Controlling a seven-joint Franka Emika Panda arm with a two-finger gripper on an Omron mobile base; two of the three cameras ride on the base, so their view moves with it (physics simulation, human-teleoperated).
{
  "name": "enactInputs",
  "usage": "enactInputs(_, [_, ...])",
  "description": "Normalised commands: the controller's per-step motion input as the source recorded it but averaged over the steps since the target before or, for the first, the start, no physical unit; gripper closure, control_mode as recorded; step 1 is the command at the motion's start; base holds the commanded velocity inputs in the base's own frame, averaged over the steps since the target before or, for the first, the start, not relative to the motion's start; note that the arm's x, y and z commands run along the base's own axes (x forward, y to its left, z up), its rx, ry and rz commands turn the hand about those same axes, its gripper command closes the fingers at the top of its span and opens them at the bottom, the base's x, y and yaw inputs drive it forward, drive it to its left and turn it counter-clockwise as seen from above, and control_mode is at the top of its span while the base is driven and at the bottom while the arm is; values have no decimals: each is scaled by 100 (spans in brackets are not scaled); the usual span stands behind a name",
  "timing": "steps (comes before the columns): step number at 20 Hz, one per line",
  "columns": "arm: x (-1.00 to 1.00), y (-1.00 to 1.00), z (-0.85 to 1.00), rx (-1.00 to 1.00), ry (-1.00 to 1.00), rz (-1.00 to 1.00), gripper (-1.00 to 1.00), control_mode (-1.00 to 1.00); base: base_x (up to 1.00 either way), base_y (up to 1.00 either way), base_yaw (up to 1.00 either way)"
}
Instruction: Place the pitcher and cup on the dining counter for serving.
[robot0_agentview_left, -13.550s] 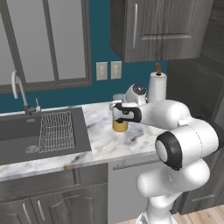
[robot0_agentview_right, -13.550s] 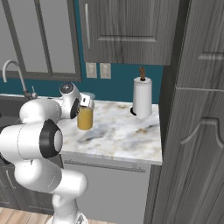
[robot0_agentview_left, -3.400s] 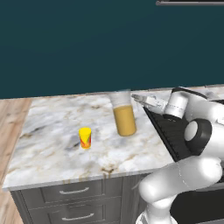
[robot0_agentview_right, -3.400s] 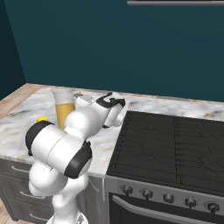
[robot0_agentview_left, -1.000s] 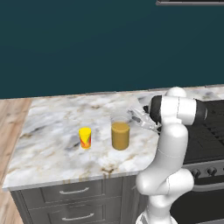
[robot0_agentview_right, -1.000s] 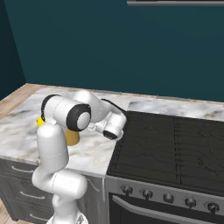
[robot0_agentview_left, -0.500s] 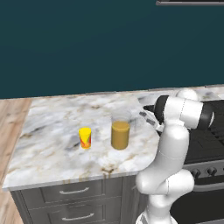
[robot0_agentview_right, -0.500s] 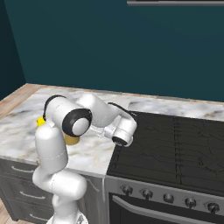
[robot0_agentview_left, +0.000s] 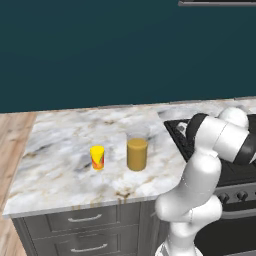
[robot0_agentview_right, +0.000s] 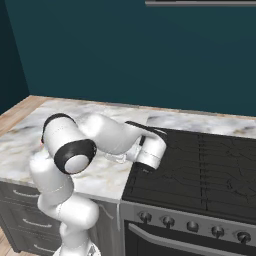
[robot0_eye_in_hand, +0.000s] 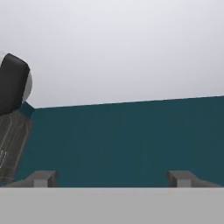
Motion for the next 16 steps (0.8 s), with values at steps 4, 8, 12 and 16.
enactInputs(4, [-100, 26, 93, -16, -30, -6, -100, -100, 0, 0, 0])
enactInputs(8, [-100, 43, 91, -26, -40, -5, -100, -100, 0, 0, 0])
enactInputs(12, [-100, 59, 79, -39, -49, -2, -100, -100, 0, 0, 0])
enactInputs(16, [-100, 88, 30, -62, -57, 0, -100, -100, 0, 0, 0])
